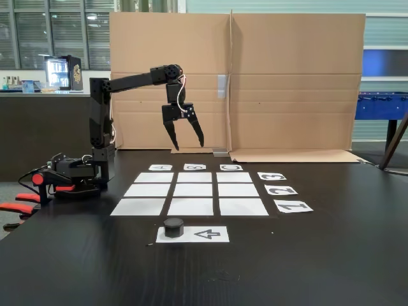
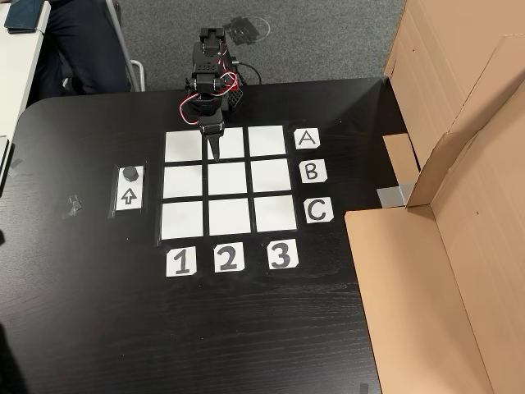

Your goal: Pick up a new token and place it in the grid on square A1.

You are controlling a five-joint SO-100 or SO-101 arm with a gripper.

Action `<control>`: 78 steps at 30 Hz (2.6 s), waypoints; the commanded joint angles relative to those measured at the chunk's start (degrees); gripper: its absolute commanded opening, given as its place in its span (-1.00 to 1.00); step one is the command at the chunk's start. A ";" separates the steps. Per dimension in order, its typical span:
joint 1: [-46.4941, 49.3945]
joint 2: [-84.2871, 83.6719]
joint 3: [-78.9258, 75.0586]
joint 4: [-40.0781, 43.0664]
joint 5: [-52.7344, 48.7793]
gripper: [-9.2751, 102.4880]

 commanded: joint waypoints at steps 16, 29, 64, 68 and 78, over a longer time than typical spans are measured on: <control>5.80 8.53 4.92 -4.39 6.06 -0.30; 12.74 10.63 4.66 -6.86 8.70 -0.30; 35.86 -2.02 1.76 -7.03 -0.09 -0.28; 37.71 -3.34 1.76 -7.91 -1.14 -0.28; 44.38 -6.77 -0.70 -9.32 -3.52 -0.28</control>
